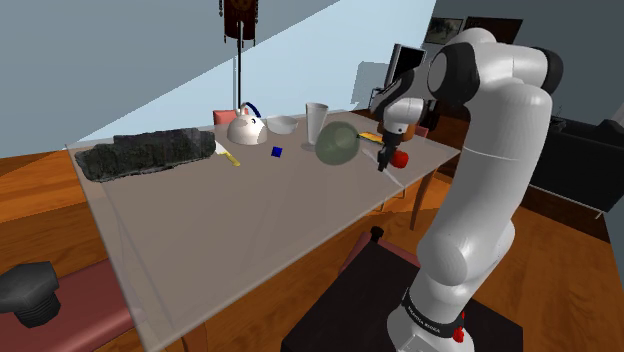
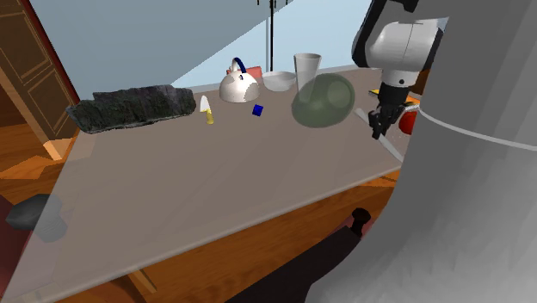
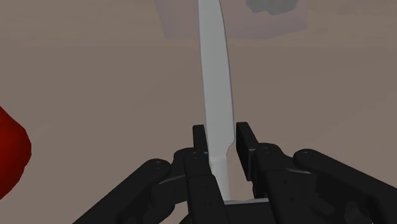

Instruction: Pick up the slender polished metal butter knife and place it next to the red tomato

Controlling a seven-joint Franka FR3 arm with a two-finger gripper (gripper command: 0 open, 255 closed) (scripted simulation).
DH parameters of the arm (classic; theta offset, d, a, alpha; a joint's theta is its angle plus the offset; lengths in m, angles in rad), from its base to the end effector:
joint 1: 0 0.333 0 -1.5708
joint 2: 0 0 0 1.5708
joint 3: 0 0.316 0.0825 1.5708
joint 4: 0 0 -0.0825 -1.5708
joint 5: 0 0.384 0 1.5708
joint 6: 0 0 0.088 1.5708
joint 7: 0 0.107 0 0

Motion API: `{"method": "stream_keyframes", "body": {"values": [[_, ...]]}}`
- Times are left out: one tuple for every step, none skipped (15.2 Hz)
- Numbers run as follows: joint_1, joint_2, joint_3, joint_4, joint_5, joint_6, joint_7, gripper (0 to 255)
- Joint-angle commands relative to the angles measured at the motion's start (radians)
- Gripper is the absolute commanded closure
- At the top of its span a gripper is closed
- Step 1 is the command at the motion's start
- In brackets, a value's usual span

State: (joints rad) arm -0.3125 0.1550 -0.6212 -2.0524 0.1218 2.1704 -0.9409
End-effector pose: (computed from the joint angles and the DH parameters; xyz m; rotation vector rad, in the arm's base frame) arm 0.3493 -0.4521 0.3763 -3.1300 0.0885 -0.0081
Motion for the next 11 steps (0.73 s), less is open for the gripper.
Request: {"method": "stream_keyframes", "body": {"values": [[-0.003, 0.019, 0.004, -0.012, 0.015, 0.027, -0.009, 255], [-0.004, 0.027, 0.005, -0.017, 0.022, 0.039, -0.013, 255], [-0.006, 0.035, 0.007, -0.023, 0.029, 0.051, -0.018, 255], [-0.007, 0.038, 0.008, -0.024, 0.03, 0.054, -0.019, 255], [-0.007, 0.038, 0.008, -0.024, 0.03, 0.054, -0.019, 255], [-0.007, 0.038, 0.008, -0.024, 0.03, 0.054, -0.019, 255], [-0.007, 0.038, 0.008, -0.024, 0.03, 0.054, -0.019, 255], [-0.007, 0.038, 0.008, -0.024, 0.03, 0.054, -0.019, 255], [-0.007, 0.038, 0.008, -0.024, 0.03, 0.054, -0.019, 255], [-0.007, 0.038, 0.008, -0.024, 0.03, 0.054, -0.019, 255], [-0.007, 0.038, 0.008, -0.024, 0.03, 0.054, -0.019, 255]]}}
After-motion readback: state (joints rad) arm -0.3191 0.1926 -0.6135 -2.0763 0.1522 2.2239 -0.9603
